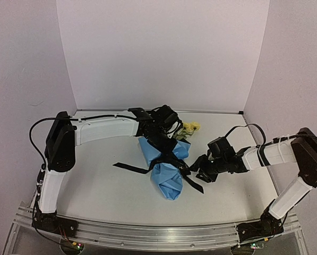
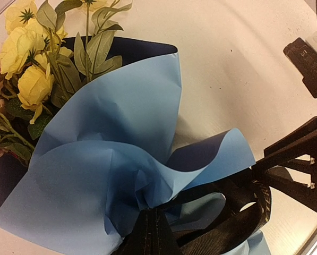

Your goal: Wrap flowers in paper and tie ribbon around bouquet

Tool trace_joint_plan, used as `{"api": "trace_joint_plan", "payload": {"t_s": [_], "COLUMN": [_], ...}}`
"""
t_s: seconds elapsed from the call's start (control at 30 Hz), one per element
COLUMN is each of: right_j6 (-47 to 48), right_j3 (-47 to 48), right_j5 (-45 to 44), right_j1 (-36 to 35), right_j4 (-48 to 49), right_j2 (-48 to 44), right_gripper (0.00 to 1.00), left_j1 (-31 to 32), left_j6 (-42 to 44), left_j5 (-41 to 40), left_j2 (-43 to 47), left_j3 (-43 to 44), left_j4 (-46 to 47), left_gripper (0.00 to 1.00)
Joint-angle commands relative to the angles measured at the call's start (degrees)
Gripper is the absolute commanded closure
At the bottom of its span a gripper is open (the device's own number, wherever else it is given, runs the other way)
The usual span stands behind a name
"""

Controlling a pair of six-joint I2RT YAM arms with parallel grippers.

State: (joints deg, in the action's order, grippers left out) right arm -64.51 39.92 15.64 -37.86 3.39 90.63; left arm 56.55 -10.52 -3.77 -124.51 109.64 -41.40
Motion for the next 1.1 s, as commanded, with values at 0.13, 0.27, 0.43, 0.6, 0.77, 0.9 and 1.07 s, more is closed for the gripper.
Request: {"api": "trace_joint_plan", "payload": {"t_s": [0.13, 0.27, 0.43, 0.6, 0.77, 0.9, 1.07], "right_j6": [-11.2, -14.9, -17.5, -19.9, -21.2, -20.7, -19.3], "right_j3": [1.0, 1.0, 0.3, 0.7, 0.3, 0.2, 0.2], "right_j5": [3.2, 5.8, 6.9, 8.2, 8.3, 7.2, 5.4], "right_j1": [0.6, 0.9, 0.9, 0.9, 0.9, 0.9, 0.9], "right_j4": [6.2, 9.8, 12.3, 14.9, 16.2, 16.0, 14.6], "right_j2": [3.5, 6.2, 7.3, 8.8, 9.4, 8.4, 6.8], "right_gripper": [0.52, 0.54, 0.56, 0.63, 0.79, 0.96, 1.00], "left_j1": [-0.4, -0.4, -0.5, -0.5, -0.5, -0.6, -0.7], "left_j6": [0.0, 0.1, 0.2, 0.3, 0.4, 0.4, 0.4], "left_j5": [-0.8, -0.7, -0.5, -0.4, -0.3, -0.3, -0.5], "left_j2": [4.7, 5.1, 5.4, 5.6, 6.0, 6.6, 7.4], "left_j3": [-1.6, -2.4, -2.9, -3.1, -3.6, -4.3, -5.5], "left_j4": [2.4, 2.8, 3.1, 3.3, 3.5, 3.8, 4.3], "left_gripper": [1.00, 1.00, 1.00, 1.00, 1.00, 1.00, 1.00]}}
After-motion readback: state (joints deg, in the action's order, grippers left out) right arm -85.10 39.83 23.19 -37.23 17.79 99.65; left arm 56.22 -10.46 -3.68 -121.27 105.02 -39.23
